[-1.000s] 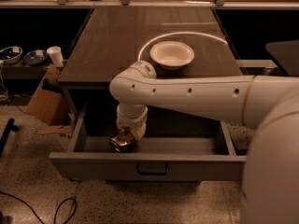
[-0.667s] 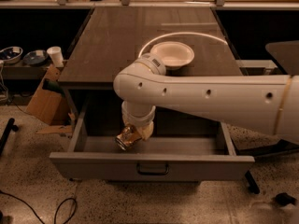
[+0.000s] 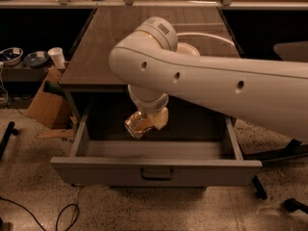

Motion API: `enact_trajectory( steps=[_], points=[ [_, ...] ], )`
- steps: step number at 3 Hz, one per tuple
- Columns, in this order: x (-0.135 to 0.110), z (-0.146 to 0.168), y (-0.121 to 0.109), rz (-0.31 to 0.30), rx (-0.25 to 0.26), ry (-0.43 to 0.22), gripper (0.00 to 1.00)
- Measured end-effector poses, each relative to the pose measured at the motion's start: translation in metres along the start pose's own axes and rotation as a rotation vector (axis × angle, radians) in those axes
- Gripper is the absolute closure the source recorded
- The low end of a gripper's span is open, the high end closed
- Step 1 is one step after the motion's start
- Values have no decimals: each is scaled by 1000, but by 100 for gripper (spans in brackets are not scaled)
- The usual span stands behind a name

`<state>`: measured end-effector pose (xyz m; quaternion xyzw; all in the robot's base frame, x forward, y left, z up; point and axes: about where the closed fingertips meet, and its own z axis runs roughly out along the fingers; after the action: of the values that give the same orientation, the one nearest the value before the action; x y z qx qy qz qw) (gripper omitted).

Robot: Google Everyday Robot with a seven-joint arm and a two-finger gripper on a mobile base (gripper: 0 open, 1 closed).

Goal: Pick orange can from top drawer and place on counter

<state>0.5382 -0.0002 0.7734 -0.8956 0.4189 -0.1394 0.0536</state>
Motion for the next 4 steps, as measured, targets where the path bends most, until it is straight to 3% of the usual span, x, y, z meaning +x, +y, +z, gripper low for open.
enact_trajectory(
  steps=[1,2,3,4],
  points=[
    [16,-65,-33,38,24,124,100],
    [17,-106,-47,39,50,194,100],
    [17,-142,-65,-30,126,246,100],
    [25,-156,-92,-144,226,228,100]
  ],
)
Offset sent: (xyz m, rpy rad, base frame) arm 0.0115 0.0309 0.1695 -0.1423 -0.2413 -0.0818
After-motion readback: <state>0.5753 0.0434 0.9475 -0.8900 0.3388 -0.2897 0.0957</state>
